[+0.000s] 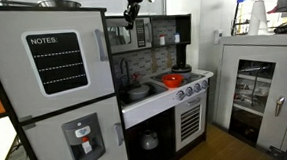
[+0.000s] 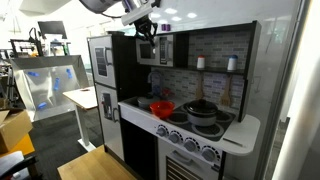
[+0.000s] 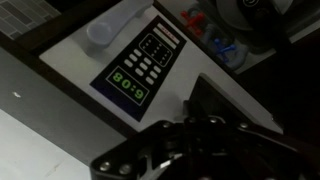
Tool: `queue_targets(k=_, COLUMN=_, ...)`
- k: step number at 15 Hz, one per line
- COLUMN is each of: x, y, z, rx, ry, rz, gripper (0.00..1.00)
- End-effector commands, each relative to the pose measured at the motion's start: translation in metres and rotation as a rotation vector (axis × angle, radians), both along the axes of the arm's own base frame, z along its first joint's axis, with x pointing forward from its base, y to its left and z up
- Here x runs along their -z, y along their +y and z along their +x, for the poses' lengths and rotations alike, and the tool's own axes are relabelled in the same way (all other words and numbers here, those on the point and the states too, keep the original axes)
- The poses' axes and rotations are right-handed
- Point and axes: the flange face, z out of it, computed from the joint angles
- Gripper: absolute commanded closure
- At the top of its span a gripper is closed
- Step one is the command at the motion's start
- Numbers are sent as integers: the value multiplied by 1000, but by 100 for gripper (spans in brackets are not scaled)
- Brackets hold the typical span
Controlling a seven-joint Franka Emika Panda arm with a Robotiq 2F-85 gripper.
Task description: Close the microwave door
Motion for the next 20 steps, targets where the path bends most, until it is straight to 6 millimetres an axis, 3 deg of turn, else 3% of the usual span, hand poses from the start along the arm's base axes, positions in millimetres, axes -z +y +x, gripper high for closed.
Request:
queue_targets(k=1, x=-10, y=-10, z=2, rx=10, ry=-4, rz=14, gripper=100)
queue_targets(k=4, x=-20, y=-27, z=-24, rx=43, ry=66, rz=61, gripper=100)
queue_targets(k=7, x=-44, y=-68, z=-65, rx=111, ry=143, rz=120, gripper=100)
queue_targets(k=11, x=-65, y=-111, z=-146, rx=198, ry=278, rz=160, gripper=100)
queue_targets(k=14, x=-60, y=-130, z=-209, rx=250, ry=375, rz=213, gripper=100)
queue_targets(k=18, x=-43, y=-152, z=-275, rx=304, ry=446, rz=276, gripper=100)
queue_targets(k=19, x=-40, y=-155, z=-286, rx=321, ry=460, rz=288, gripper=90)
queue_targets(k=20, x=-36, y=-157, z=-298, rx=327, ry=479, rz=300, gripper=72)
